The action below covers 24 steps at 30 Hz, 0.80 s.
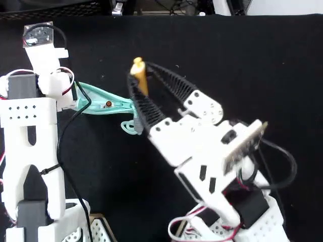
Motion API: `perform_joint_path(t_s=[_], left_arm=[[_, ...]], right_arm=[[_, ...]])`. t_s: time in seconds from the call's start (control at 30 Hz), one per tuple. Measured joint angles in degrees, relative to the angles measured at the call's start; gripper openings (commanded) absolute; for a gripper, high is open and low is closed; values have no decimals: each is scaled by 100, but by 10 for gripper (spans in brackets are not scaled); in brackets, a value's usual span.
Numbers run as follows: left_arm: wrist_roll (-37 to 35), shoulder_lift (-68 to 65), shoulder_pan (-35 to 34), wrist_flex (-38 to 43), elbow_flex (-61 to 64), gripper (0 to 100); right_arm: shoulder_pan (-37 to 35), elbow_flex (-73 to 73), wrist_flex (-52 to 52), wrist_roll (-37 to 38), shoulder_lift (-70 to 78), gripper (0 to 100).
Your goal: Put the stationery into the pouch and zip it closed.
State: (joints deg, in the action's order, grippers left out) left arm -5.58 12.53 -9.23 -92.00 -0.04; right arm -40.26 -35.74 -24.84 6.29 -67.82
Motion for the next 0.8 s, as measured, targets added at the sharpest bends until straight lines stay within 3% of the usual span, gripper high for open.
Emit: perform_joint_path(t_s=[0.57,0.8], left_arm=[[0,0,0,0,9,30],[0,0,35,-35,35,30]], right_arm=[[-185,-563,2831,0,2347,13],[-35,-369,2919,-9,2857,13]])
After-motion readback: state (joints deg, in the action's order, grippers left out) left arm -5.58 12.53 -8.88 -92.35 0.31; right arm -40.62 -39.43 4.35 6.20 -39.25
